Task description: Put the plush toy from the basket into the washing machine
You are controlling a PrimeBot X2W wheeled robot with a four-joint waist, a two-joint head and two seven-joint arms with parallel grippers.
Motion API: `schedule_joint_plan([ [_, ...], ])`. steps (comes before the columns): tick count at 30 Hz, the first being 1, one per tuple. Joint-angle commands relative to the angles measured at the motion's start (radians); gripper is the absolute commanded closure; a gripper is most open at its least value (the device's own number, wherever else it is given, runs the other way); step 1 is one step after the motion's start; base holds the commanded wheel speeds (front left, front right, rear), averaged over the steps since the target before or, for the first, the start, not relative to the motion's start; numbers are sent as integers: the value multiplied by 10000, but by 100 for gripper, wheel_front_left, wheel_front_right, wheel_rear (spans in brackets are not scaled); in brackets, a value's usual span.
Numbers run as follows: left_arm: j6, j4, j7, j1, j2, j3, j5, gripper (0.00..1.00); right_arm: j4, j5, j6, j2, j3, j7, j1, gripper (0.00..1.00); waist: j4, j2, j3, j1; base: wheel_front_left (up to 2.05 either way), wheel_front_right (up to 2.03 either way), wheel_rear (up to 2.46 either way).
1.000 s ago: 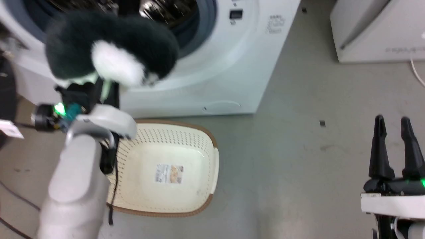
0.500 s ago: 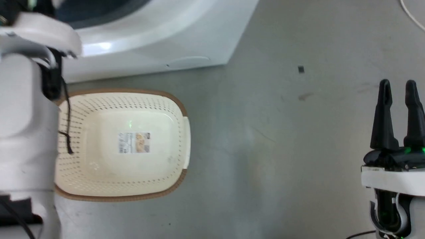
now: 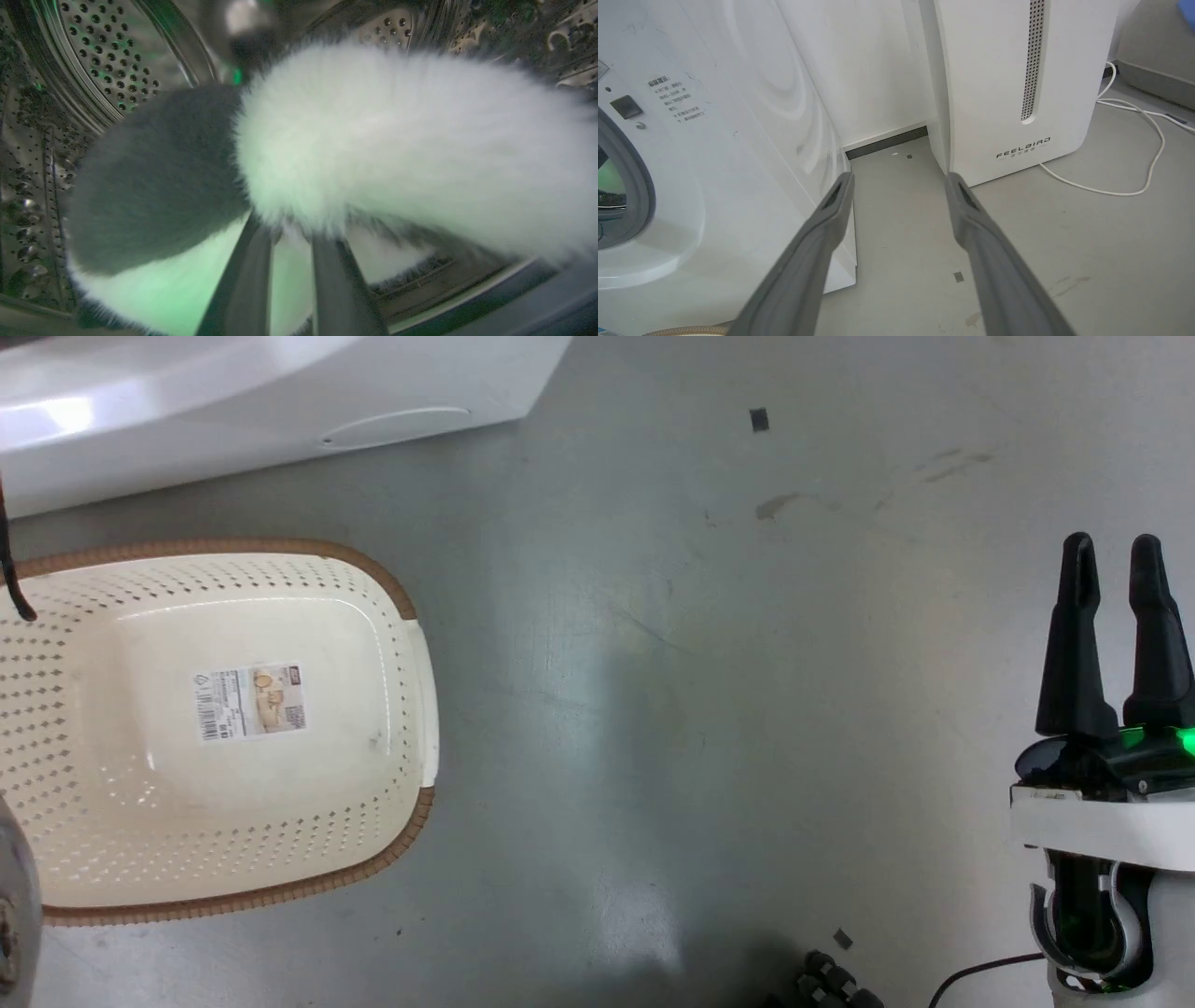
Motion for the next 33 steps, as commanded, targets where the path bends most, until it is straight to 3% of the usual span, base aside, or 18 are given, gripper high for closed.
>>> schedule_joint_plan([
  [1,51,173,-70,-448,145,32,36,100,-25,129,-7,-6,25,-44,-229,0,-141,0,208,-2,0,0,0],
  [4,193,389,-70,-782,212,22,102,100,-37,137,-7,-6,20,-44,-284,0,-154,0,311,-2,0,0,0],
  [5,281,424,-70,-854,234,50,109,57,-40,137,-7,-6,28,-44,-300,0,-155,0,333,-2,0,0,0],
  [6,336,465,-70,-899,232,97,75,0,-41,136,-7,-6,38,-44,-311,0,-151,0,345,-2,0,0,0],
  [20,399,687,-70,61,-213,264,-214,0,4,-107,-7,-6,75,-44,-311,0,328,0,-308,-2,0,0,0],
  [33,841,-2050,-70,3373,-1266,445,-86,0,128,-956,-7,-6,-53,-44,81,0,1402,0,-1861,-2,0,0,0],
])
